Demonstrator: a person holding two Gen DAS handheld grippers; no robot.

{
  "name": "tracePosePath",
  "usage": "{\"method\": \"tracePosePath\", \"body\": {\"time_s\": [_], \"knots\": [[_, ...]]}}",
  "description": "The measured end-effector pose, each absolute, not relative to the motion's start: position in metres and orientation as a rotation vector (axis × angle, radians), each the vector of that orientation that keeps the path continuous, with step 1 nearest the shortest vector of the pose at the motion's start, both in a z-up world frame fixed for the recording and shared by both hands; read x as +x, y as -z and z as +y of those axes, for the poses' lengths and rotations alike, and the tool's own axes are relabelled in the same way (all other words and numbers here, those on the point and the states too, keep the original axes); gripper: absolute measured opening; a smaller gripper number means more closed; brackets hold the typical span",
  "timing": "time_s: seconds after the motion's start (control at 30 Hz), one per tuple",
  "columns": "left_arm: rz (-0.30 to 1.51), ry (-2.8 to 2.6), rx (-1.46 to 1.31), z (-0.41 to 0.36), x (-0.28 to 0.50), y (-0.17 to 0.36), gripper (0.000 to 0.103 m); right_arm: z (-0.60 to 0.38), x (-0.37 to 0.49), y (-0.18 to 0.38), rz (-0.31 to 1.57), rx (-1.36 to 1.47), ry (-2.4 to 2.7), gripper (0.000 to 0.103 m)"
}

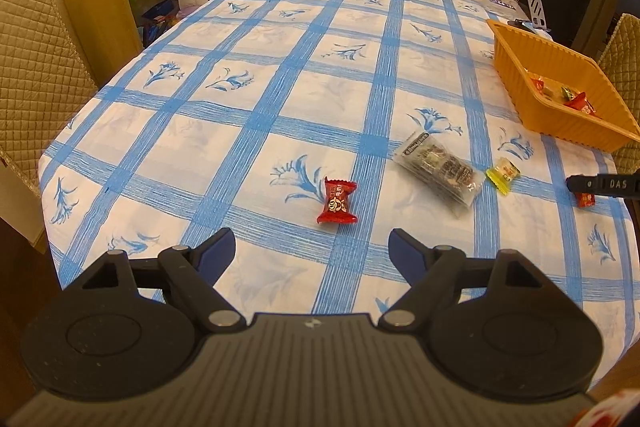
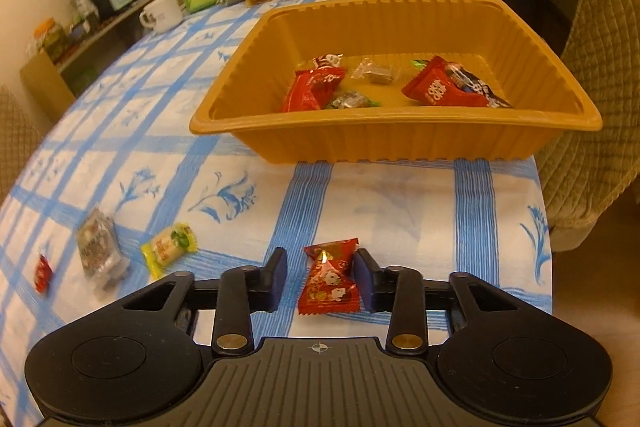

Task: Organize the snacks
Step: 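Grasp the red chip packet with the right tool while the left tool grasps the red candy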

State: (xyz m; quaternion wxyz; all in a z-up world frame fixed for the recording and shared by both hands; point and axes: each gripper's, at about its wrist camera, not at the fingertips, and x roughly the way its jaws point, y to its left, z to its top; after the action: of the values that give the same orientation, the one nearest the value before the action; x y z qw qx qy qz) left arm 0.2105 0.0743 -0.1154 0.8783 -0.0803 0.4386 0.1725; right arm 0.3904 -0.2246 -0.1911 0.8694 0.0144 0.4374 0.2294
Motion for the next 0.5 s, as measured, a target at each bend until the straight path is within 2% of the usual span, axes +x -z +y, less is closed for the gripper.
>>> {"method": "tracePosePath", "body": {"time_s": [0.27,0.5], "knots": [[0.921,-0.338,-0.162,0.074,0.218,0.121,0.080,-0.219,0.383,0.195,0.875,-0.071,-0.481,0.022],[0.923,-0.308,-0.144,0.074,0.230,0.132,0.074,-0.230,0.379,0.179,0.860,-0.011,-0.486,0.021]]}}
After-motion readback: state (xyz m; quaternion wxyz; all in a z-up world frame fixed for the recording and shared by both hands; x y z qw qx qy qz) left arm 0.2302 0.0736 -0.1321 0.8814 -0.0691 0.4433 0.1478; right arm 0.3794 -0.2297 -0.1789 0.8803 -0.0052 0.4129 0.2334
